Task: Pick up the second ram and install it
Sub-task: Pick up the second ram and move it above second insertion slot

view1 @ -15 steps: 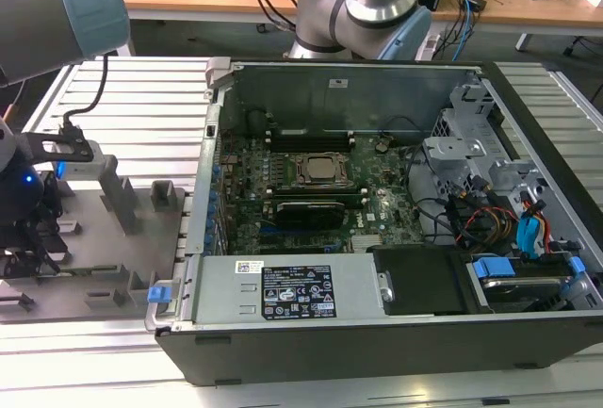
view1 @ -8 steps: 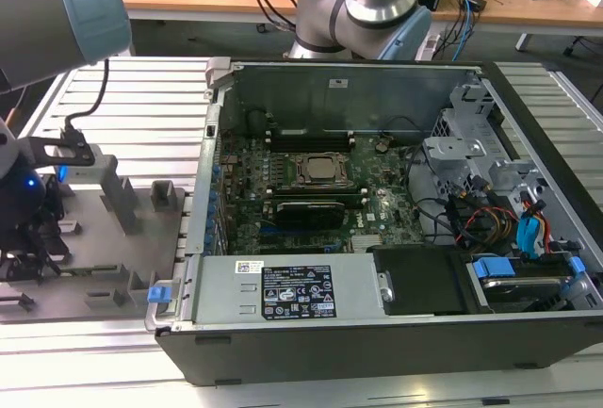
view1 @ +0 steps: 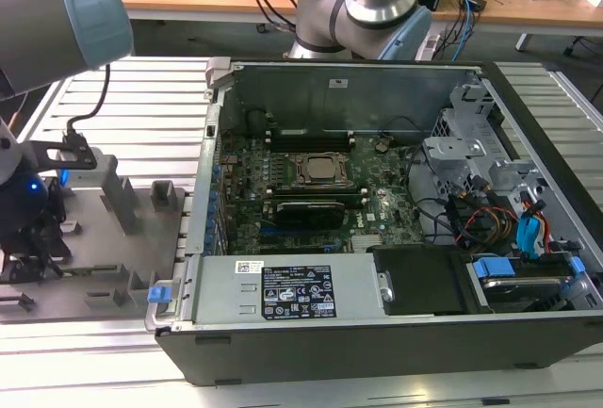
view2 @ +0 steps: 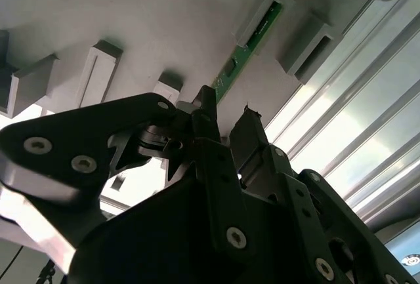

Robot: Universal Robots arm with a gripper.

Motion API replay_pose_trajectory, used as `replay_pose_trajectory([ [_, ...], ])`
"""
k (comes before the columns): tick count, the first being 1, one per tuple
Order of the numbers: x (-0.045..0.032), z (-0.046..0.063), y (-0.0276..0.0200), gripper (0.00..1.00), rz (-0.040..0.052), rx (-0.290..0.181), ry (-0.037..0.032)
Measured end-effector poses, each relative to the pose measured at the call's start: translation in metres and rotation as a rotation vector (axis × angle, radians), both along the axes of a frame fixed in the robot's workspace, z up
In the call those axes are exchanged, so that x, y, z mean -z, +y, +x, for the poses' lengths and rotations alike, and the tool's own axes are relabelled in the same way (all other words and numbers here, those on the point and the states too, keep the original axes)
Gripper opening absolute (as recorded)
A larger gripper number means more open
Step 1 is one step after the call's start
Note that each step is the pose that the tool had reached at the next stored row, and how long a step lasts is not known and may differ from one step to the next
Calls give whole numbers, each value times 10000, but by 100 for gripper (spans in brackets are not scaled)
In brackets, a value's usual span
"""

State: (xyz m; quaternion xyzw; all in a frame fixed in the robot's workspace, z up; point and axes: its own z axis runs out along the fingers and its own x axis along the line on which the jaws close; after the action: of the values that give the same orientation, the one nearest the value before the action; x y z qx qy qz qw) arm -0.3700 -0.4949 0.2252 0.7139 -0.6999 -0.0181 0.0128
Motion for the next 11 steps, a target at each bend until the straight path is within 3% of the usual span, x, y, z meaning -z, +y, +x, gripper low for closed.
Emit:
replay_pose_trajectory([
  [11,76,0,-2,36,0,0,0],
])
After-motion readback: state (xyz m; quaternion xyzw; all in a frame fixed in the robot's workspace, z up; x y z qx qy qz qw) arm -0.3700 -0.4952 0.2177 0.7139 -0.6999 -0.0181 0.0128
